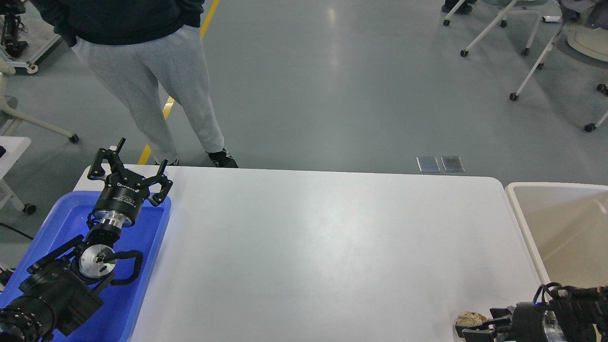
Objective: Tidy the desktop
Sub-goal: 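Close the right gripper on the crumpled paper ball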
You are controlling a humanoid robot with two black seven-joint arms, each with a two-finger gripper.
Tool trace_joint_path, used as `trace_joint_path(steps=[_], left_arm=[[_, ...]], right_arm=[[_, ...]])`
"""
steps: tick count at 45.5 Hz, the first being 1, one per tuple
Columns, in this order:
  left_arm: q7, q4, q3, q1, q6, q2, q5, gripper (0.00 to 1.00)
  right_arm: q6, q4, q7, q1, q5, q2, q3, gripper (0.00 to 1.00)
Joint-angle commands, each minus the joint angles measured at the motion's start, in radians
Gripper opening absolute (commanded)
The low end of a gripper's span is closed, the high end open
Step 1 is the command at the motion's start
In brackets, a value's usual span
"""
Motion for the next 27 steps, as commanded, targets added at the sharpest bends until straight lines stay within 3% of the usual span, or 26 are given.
trace_joint_path(steps=[1,27], left_arm=[[0.000,0.000,0.000,0.000,0.000,0.000,0.000,1.00],[0.000,0.000,0.000,0.000,0.000,0.000,0.000,1.00]], right_arm=[[-0.051,-0.055,0.023,0.014,-0.042,0.026,-0.043,0.99],[-0.112,-0.114,0.025,0.012,-0.078,0.075,-0.084,0.99]])
